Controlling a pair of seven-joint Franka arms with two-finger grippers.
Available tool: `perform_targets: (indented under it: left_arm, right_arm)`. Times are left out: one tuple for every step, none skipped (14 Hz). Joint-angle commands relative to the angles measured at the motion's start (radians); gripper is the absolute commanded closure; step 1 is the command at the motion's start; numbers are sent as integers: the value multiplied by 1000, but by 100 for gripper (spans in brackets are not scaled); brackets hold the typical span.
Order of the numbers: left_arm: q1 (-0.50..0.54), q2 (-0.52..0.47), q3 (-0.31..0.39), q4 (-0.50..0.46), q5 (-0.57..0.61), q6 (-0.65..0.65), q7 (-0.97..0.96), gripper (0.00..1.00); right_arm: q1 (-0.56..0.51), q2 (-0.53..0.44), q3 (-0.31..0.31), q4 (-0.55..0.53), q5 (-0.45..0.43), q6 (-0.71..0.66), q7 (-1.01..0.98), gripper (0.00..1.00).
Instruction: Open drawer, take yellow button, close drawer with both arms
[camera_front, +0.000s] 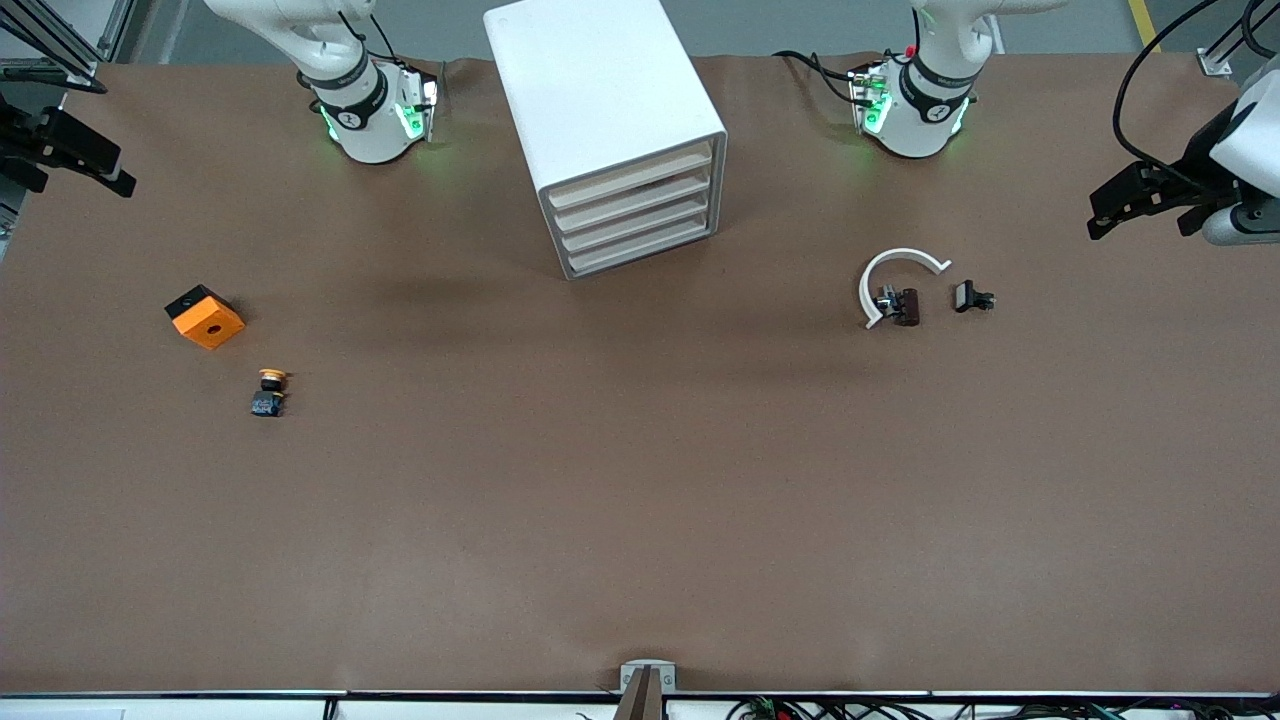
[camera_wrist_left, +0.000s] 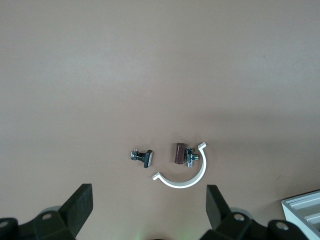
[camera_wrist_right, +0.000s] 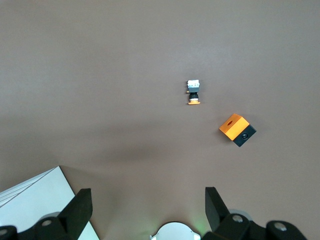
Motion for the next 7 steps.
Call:
perform_targets:
  left_arm:
    - [9,7,-3,21,-9,-12,23,0]
    - [9,7,-3,20,-9,-12,23,0]
    - [8,7,-3,21,-9,-12,23,0]
    - [9,7,-3,21,-9,-12,23,0]
    - [9,7,-3,20,-9,-12,23,0]
    - [9,7,-3,21,-9,-12,23,0]
    - [9,7,-3,20,-9,-12,23,0]
  right_arm:
    - [-6,-33,-1,-42,-4,44,-10,0]
    - [-6,-36,-1,-49,-7,57,-12,0]
    - [-6,-36,-1,-51,-7,61,-12,0]
    - [-6,-36,-2,-52,-7,63,-12,0]
    - [-6,-36,-2,-52,-8,63,-19,0]
    - [-7,-36,-2,-54,-12,64,-39,0]
    - [-16,-39,-4,-62,-12,65,-59,0]
